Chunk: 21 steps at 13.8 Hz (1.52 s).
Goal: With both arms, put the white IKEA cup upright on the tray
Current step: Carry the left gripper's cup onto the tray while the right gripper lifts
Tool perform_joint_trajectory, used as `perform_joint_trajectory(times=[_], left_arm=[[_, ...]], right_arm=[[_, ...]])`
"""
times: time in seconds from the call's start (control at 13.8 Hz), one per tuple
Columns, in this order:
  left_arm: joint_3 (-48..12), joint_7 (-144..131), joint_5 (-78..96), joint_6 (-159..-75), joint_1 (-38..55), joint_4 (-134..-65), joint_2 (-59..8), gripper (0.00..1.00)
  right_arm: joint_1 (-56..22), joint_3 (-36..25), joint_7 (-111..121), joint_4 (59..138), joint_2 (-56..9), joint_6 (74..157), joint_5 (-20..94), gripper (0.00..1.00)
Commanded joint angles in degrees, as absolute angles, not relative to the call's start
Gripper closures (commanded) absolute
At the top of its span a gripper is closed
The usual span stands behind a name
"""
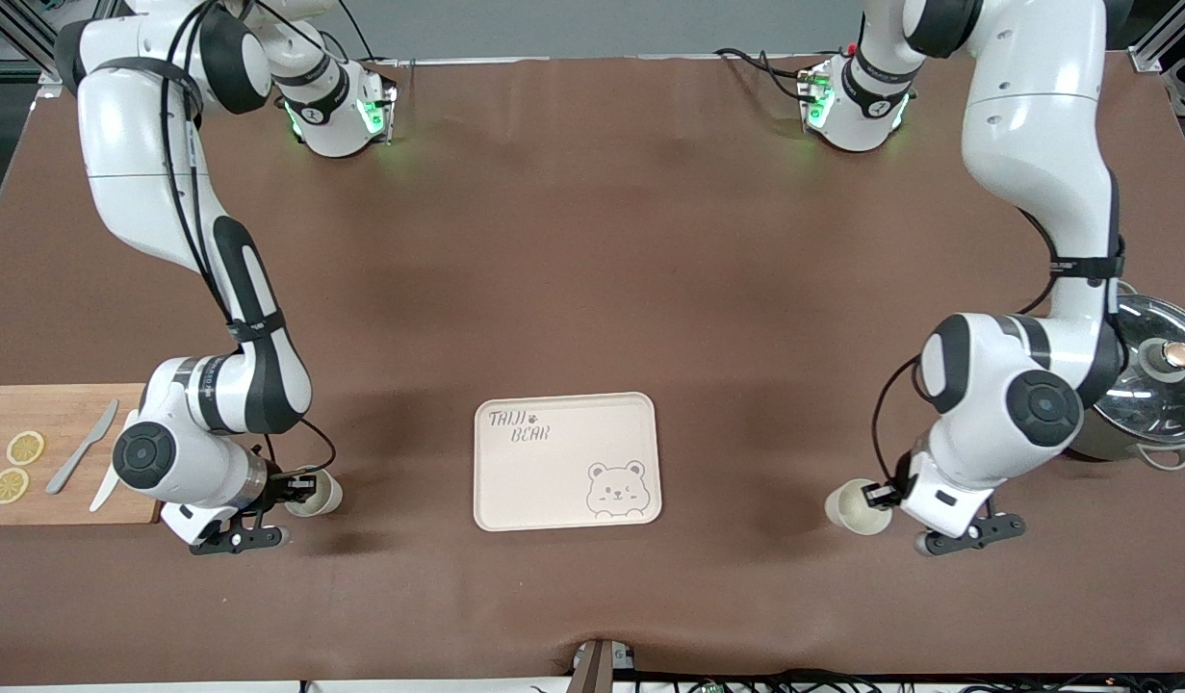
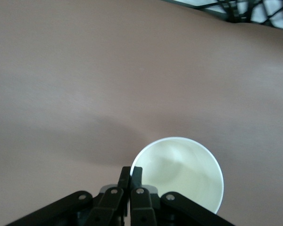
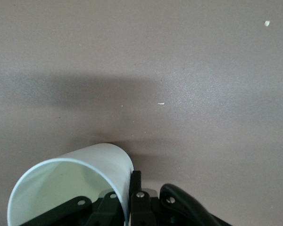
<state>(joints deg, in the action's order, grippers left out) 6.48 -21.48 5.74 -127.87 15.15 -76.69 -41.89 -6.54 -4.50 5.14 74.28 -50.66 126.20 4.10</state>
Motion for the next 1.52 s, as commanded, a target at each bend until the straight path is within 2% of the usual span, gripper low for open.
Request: perform_joint_trajectory(times=[0.0, 0.43, 0.87, 1.45], left_arm=[[7.21, -28.28, 5.98, -126.74, 18.71, -77.08, -40.69, 1.00], [7.91, -42.78, 5.71, -126.65, 27.49, -75.41, -41.13, 1.00], [11.16, -52.11, 5.71, -126.74, 36.38, -74.01, -42.27, 1.00], [14.41, -60.64, 5.71, -127.96, 42.71, -70.58, -47.37, 1.00]], right_arm=[[-6.50, -4.31, 4.83, 74.09, -50.98, 126.47, 5.71, 1.00], [-6.50, -2.64, 3.79, 73.22, -49.93, 125.42, 5.71, 1.00], [-7.47, -0.62, -1.75, 70.40, -49.31, 119.89, 5.62, 1.00], [-16.69, -0.62, -20.19, 69.87, -48.43, 118.04, 5.45, 1.00]])
